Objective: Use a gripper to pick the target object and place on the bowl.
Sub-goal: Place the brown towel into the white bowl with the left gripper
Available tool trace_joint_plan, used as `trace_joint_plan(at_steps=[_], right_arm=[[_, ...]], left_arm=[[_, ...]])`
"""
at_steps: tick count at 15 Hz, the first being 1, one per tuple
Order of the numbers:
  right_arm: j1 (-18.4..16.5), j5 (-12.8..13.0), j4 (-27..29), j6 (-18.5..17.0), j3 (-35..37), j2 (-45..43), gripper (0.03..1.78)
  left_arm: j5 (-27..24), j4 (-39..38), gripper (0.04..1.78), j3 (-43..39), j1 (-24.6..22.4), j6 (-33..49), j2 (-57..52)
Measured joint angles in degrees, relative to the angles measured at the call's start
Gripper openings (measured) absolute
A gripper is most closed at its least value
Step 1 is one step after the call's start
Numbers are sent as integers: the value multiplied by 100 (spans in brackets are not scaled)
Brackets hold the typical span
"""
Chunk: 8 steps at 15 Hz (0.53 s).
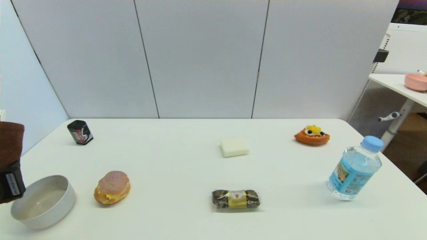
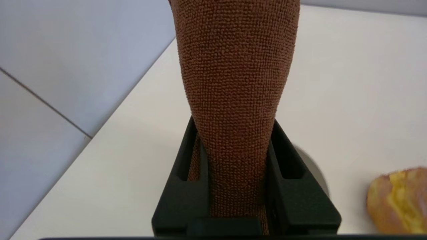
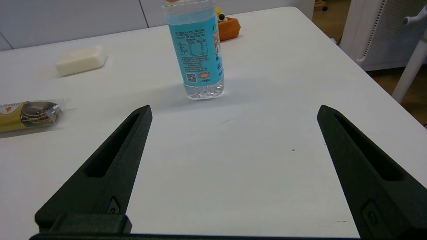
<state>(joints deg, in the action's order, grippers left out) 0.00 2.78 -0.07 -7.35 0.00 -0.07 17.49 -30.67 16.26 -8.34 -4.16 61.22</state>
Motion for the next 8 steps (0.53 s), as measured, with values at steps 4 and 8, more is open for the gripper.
trace_joint_plan(at_steps=[4,8], right_arm=[[0,2,0,0,0,0,171],[0,0,0,0,0,0,171]], left_arm=[[-179,17,46,-321,16,-39,-369],[-463,24,46,-369,18,-33,-436]])
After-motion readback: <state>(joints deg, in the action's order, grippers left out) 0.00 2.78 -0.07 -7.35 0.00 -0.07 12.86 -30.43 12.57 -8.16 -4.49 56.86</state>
